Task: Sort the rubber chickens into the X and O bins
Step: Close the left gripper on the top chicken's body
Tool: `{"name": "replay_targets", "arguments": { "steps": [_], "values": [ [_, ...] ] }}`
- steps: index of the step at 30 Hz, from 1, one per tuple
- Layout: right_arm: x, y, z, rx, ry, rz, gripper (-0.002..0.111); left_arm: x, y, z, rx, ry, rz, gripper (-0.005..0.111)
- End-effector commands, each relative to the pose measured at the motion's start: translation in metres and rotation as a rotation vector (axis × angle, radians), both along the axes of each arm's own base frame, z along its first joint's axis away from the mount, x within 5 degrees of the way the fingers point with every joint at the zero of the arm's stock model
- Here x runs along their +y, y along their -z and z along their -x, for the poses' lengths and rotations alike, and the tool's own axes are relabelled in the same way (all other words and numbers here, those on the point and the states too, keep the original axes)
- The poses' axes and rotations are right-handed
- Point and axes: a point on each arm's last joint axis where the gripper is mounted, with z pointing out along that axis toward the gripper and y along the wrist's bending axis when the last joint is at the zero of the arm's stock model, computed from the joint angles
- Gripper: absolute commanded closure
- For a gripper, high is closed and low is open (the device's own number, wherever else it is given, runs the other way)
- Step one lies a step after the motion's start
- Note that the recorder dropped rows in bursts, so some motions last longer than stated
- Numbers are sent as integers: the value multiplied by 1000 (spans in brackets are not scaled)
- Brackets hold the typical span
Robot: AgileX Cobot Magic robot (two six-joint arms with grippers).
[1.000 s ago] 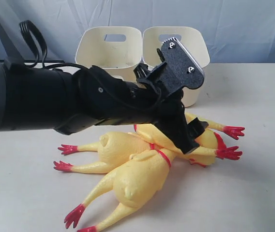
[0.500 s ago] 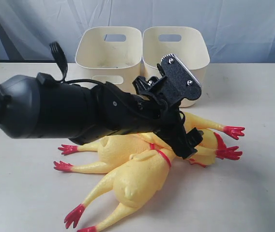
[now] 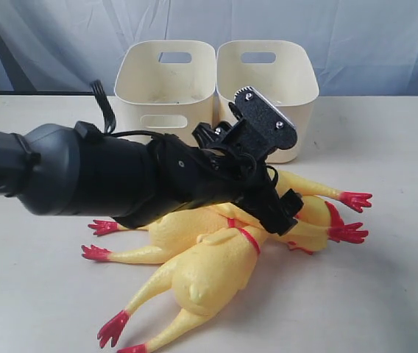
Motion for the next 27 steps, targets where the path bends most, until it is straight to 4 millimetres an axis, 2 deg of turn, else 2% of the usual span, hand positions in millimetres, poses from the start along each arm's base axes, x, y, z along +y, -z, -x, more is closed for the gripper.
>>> {"name": "replay_targets", "arguments": {
  "steps": [1,11,16,23,26,27],
  "values": [
    [0,0,0,-12,4,-1,107,-2,4,0,21,-12,6,11],
    [0,0,0,-12,4,-1,107,-4,14,1,68,-22,5,12],
    [0,0,0,-12,4,-1,107,-4,17,1,77,-18,-2,22],
    [0,0,0,-12,4,-1,107,-4,17,0,71,-24,-2,64],
    [0,0,0,-12,4,-1,107,-4,17,1,77,-18,-2,91],
    [0,0,0,-12,4,-1,107,-4,17,1,79,-16,-2,96]
  ]
}}
